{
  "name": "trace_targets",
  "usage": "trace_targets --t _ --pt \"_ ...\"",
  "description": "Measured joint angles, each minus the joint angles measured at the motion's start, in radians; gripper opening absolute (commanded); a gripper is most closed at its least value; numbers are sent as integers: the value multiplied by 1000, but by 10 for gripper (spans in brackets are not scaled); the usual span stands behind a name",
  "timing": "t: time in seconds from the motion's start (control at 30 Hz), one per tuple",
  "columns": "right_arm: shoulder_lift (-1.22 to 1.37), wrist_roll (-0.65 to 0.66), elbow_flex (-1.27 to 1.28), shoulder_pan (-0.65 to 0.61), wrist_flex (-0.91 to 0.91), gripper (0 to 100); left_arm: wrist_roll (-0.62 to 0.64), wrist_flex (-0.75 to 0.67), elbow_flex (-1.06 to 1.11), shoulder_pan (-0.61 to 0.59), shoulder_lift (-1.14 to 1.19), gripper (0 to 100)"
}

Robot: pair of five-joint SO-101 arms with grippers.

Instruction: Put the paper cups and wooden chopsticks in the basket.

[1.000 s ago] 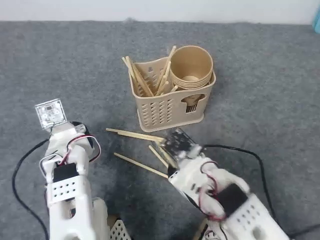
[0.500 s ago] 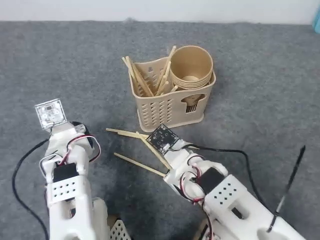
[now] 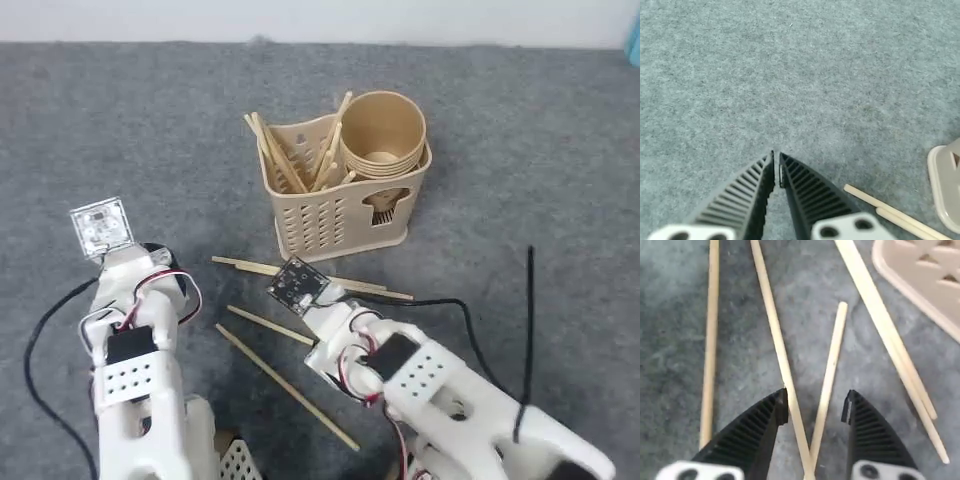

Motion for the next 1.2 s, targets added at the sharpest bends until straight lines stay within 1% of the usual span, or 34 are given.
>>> trace_targets --t 0.17,0.3,0.5,0.63,0.83,1.07,1.13,1.2 --pt "120 2 -115 -8 28 181 0 0 0 -2 0 13" --pt "127 2 -209 -84 91 179 0 0 0 -2 0 13" --pt "137 2 -245 -245 170 177 5 0 -5 -103 0 13" --pt "137 2 -245 -275 169 177 94 -38 -8 -146 0 13" --pt "264 2 -245 -282 68 177 233 -87 -8 -224 0 13" --pt "477 -2 -247 -287 -109 175 252 -91 -8 -229 0 13" --pt "486 -20 -247 -285 -126 130 252 -91 -8 -235 0 13" --pt "491 -29 -249 -285 -129 24 252 -91 -8 -235 0 13"
